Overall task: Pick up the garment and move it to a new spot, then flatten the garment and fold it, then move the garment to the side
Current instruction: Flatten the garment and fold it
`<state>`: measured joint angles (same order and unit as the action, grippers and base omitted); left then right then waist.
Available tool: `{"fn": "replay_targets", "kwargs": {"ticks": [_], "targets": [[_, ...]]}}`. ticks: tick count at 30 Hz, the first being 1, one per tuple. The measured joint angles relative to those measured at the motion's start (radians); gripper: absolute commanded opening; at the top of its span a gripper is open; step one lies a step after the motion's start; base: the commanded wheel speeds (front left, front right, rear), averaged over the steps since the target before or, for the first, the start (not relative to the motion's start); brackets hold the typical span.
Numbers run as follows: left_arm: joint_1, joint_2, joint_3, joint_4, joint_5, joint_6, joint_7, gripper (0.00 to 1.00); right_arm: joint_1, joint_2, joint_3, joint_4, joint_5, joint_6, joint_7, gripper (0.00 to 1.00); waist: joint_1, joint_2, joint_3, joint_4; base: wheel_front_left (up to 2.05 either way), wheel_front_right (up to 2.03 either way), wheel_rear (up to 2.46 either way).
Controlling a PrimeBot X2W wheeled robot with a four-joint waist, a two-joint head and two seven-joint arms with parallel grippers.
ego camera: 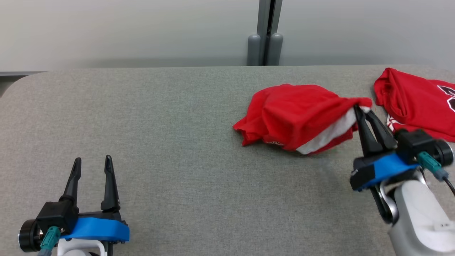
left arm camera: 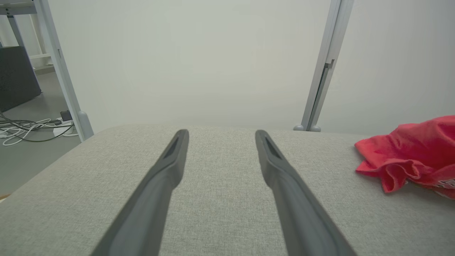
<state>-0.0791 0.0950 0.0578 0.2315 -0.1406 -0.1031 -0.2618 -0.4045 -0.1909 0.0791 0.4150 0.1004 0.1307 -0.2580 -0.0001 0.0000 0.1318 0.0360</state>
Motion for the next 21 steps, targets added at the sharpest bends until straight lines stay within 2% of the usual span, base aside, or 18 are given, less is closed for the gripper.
{"fn": "replay_targets", "kwargs": {"ticks": [5, 10, 16, 21], "targets": [[-0.002, -0.006, -0.003, 0.000, 0.000, -0.003, 0.000, 1.00, -0.069, 0.031, 0.118, -0.033, -0.002, 0.000, 0.030, 0.00, 0.0000, 0.0000, -0.003, 0.022, 0.00, 0.00, 0.00], [-0.010, -0.017, -0.020, 0.006, -0.001, -0.007, 0.000, 1.00, -0.136, 0.096, 0.297, 0.025, 0.017, 0.000, 0.042, 0.00, 0.0001, 0.0000, 0.005, 0.058, 0.00, 0.00, 0.00], [-0.028, -0.026, -0.031, 0.023, -0.008, -0.011, 0.000, 1.00, -0.191, 0.138, 0.584, 0.155, 0.085, 0.000, 0.032, 0.00, 0.0002, 0.0000, 0.019, 0.111, 0.00, 0.00, 0.00], [-0.034, -0.030, -0.034, 0.036, -0.010, -0.013, 0.000, 1.00, -0.203, 0.143, 0.858, 0.180, 0.237, 0.000, 0.019, 0.00, 0.0001, 0.0000, 0.029, 0.151, 0.00, 0.00, 0.00]]}}
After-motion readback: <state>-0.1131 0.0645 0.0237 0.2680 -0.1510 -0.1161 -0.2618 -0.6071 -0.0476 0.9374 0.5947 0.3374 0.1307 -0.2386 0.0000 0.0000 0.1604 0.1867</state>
